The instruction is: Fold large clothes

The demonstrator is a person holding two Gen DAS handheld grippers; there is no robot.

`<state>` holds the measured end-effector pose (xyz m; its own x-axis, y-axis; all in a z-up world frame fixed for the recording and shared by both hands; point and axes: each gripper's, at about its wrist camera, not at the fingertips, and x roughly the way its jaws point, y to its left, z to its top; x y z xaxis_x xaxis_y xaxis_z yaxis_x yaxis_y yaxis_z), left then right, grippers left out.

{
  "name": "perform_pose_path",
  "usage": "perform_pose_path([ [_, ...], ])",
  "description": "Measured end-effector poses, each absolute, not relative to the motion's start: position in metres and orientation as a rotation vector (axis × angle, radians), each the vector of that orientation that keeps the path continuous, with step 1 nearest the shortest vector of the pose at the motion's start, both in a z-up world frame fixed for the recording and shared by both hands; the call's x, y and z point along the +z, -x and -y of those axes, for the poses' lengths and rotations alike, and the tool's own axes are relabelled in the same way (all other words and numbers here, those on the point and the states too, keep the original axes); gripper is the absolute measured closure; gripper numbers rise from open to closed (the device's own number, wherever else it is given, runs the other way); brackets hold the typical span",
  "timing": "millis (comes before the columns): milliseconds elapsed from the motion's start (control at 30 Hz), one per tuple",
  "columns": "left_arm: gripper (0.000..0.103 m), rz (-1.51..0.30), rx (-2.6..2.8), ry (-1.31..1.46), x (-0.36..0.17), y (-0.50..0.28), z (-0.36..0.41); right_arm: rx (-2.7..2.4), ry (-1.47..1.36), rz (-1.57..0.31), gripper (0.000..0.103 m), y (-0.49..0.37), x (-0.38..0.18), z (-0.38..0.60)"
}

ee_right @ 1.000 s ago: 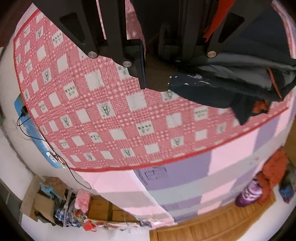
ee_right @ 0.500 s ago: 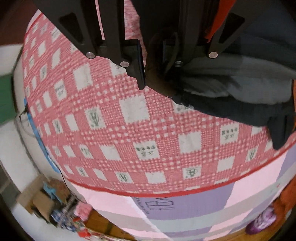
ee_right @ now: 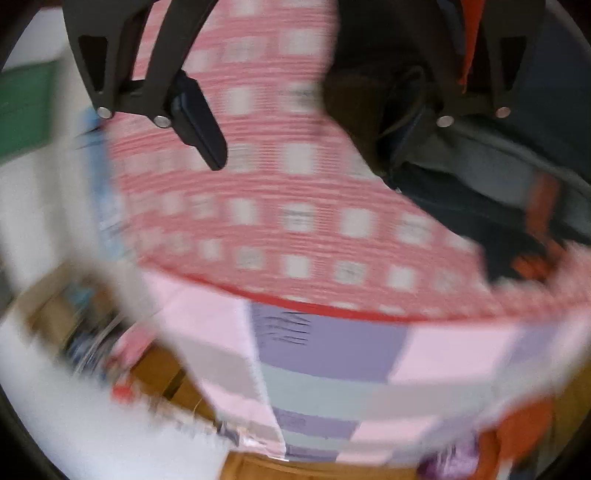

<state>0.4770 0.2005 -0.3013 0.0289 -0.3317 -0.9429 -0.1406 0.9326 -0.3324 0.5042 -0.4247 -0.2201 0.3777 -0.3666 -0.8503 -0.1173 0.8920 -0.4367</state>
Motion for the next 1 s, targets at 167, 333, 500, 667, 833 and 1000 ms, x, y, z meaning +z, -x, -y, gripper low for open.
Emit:
perform_pose_path([
  [167,0.033,-1.405,-0.058,-0.070,-0.284,-0.462,-0.169,0.046,0.167,-1.131,0.014,-0.490,-0.202,0.422],
  [333,0.028,-1.102,-0.102,0.354,-0.229,-0.448,-0.206,-0.004,-0.065,-0.881,0.014,-0.459,-0.165,0.445],
  [500,0.026,-0.900,-0.058,0.418,-0.195,-0.405,-0.194,0.041,0.054,-0.797,0.014,-0.403,-0.162,0.407],
  [667,0.025,-0.973,-0.207,0.128,-0.214,-0.335,-0.084,0.126,0.160,-0.941,0.014,-0.341,-0.222,0.340],
  [833,0.012,-1.108,-0.333,-0.053,-0.285,-0.303,0.026,0.060,0.190,-1.048,0.010,-0.346,-0.294,0.304],
  [1000,0.000,-1.081,-0.206,-0.069,-0.310,-0.372,0.033,-0.013,0.157,-1.119,0.000,-0.432,-0.317,0.307],
])
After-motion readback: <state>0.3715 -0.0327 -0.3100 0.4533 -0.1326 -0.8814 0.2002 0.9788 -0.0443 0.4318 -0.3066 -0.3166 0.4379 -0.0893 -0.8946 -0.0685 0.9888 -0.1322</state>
